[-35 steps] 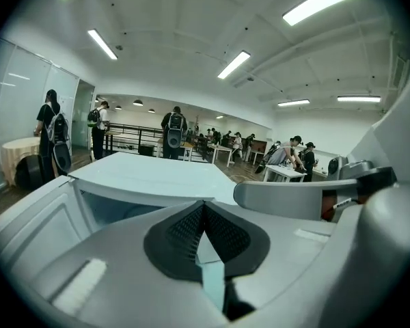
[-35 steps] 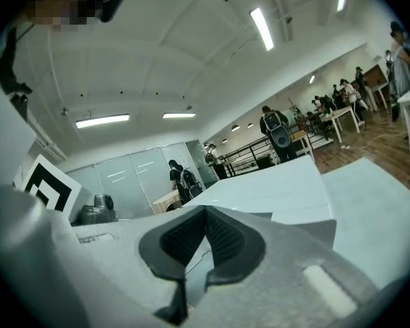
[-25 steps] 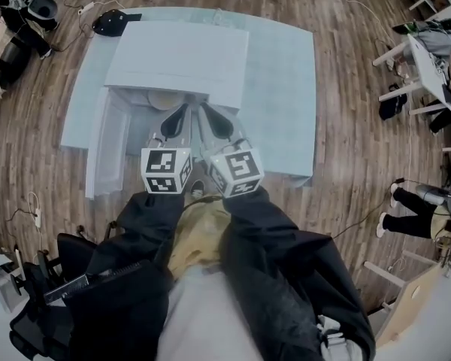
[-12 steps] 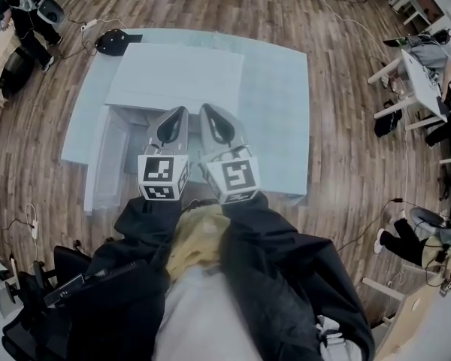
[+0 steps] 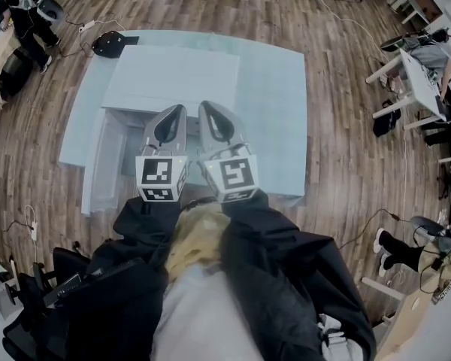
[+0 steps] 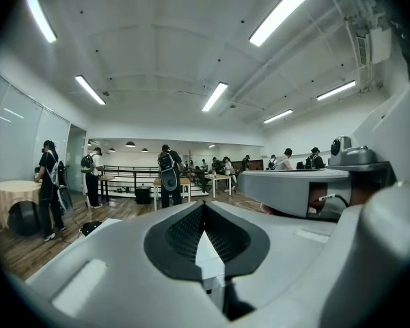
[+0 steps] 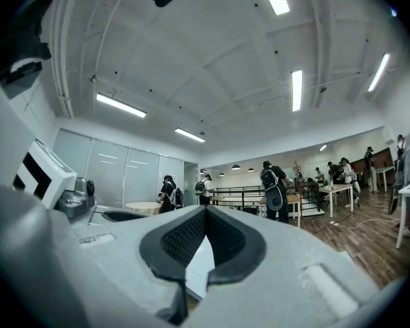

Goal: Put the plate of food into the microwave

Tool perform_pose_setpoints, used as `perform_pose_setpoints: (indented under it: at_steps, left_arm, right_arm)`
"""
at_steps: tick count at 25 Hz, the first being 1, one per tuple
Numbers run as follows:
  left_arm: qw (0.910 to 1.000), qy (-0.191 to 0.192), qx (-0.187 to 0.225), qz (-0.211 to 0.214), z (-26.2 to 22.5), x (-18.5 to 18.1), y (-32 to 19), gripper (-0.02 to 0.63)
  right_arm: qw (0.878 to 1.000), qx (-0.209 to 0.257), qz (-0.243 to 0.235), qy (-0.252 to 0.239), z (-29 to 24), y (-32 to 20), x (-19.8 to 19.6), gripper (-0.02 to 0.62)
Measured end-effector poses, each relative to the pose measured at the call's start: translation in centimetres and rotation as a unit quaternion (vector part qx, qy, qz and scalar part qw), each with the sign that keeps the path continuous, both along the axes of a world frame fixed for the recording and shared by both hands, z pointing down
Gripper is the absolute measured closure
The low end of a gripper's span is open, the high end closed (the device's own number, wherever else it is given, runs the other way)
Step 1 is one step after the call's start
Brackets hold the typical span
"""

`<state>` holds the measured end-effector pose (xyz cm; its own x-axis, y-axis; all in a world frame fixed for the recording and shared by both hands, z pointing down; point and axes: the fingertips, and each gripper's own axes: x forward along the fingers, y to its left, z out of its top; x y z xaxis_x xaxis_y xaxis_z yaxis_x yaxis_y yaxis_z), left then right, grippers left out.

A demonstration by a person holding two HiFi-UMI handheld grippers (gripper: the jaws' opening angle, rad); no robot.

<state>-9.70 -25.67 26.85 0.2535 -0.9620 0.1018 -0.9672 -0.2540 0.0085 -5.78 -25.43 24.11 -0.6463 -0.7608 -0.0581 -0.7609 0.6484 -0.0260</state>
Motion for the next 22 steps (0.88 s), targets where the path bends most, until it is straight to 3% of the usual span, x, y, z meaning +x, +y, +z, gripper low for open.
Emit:
perform_pose_setpoints:
  at_steps: [22]
  left_arm:
    - [1.0000, -0.007, 0.005, 0.003, 0.6, 1.0, 0.9, 0.611]
  right_arm:
    - [0.999, -0.022, 0.013, 0.022, 2.1, 0.9, 0.9, 0.604]
